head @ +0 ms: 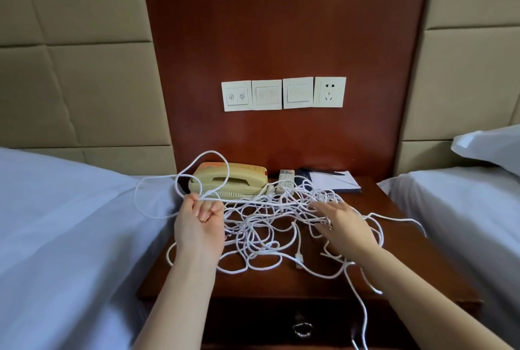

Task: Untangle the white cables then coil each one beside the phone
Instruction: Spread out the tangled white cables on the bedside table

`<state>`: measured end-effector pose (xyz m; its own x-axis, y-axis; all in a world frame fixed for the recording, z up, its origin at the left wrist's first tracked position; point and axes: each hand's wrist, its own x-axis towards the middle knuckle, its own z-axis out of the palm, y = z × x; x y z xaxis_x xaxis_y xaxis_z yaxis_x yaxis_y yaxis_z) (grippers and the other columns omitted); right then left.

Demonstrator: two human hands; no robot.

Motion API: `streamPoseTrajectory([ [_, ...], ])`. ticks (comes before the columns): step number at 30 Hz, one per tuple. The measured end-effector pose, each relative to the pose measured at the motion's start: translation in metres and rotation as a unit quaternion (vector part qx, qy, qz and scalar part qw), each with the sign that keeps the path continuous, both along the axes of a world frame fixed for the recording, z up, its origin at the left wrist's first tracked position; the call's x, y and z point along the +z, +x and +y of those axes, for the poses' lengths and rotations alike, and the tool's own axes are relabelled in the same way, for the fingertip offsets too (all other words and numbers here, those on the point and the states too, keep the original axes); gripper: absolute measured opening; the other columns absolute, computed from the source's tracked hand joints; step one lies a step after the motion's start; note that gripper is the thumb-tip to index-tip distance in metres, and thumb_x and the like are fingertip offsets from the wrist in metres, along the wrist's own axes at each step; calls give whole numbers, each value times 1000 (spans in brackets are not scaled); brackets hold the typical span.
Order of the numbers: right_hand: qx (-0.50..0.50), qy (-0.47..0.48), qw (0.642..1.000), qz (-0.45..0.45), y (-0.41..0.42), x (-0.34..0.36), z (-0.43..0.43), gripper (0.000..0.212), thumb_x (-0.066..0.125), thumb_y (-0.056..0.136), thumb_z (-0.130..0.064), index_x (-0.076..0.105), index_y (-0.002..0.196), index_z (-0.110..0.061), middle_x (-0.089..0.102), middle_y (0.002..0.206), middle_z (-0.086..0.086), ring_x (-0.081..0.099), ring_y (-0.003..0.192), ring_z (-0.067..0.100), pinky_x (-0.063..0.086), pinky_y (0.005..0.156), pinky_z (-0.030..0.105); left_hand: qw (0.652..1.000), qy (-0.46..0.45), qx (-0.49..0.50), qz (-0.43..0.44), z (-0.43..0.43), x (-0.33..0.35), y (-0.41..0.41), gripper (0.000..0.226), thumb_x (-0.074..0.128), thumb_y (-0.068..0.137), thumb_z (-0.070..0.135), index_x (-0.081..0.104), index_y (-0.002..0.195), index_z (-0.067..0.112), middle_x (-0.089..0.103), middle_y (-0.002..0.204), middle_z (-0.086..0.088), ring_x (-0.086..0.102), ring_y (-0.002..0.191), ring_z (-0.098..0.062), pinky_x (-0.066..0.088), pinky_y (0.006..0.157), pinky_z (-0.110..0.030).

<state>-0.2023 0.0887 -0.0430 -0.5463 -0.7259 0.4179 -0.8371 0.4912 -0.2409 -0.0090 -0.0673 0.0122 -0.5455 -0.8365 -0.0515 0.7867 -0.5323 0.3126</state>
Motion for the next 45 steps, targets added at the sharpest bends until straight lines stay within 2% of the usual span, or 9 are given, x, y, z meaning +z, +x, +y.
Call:
streamPoseTrajectory([
  [7,39,-22,999,-17,3,-2,-13,24,52,96,-27,57,118,-19,58,113,-2,58,98,17,44,71,26,1000,3,8,-13,-4,-3,-3,35,23,100,5,35,69,16,23,40,8,22,32,-6,28,36,-14],
  [11,80,-85,992,-44,-1,4,-17,12,56,93,-17,66,97,-10,64,92,0,59,84,19,43,69,28,981,-14,86,-172,-1,-7,-12,27,31,100,6,46,78,15,25,48,5,20,45,-7,25,42,-16],
  [14,102,-96,985,-96,-2,13,-15,10,56,93,-15,65,92,-10,64,86,-1,57,78,15,43,70,27,892,-176,101,-403,12,-12,-26,8,52,95,16,50,89,11,40,67,1,34,53,-10,34,51,-22],
  [16,107,-91,982,-123,-4,15,-12,10,56,94,-17,62,87,-15,65,83,2,58,76,17,44,71,30,817,-286,46,-498,22,-20,-38,23,63,88,29,54,95,10,49,77,0,45,62,-13,40,60,-28],
  [23,136,-84,978,-135,-4,22,-8,23,57,93,-17,55,73,-29,57,67,-8,49,61,7,38,60,25,724,-443,-76,-523,51,-20,-76,45,71,75,52,51,94,16,56,89,6,55,88,-12,39,73,-30],
  [27,153,-109,969,-160,-4,24,-3,11,58,91,-15,68,86,-12,64,74,4,56,63,15,44,60,29,658,-538,-46,-524,60,-22,-84,33,62,88,37,53,70,11,35,54,4,38,54,-14,27,55,-30],
  [31,120,-119,974,-148,-9,22,4,3,62,90,-19,64,89,-19,64,75,-3,62,70,13,44,61,26,735,-481,-90,-469,53,-26,-83,24,54,95,31,62,87,10,30,53,6,32,44,-9,31,51,-23],
  [37,102,-59,971,-206,-14,19,20,47,59,92,-18,45,137,-21,56,130,-2,52,121,13,45,99,29,889,-246,-34,-385,48,-25,-81,27,50,97,28,50,77,9,26,40,10,23,32,-3,21,40,-20],
  [45,87,60,969,-224,-5,14,36,74,68,86,-32,27,147,-18,33,151,-1,31,138,16,29,111,28,900,-137,33,-412,61,-26,-76,30,45,98,35,56,94,8,33,54,-3,33,42,-15,27,48,-26],
])
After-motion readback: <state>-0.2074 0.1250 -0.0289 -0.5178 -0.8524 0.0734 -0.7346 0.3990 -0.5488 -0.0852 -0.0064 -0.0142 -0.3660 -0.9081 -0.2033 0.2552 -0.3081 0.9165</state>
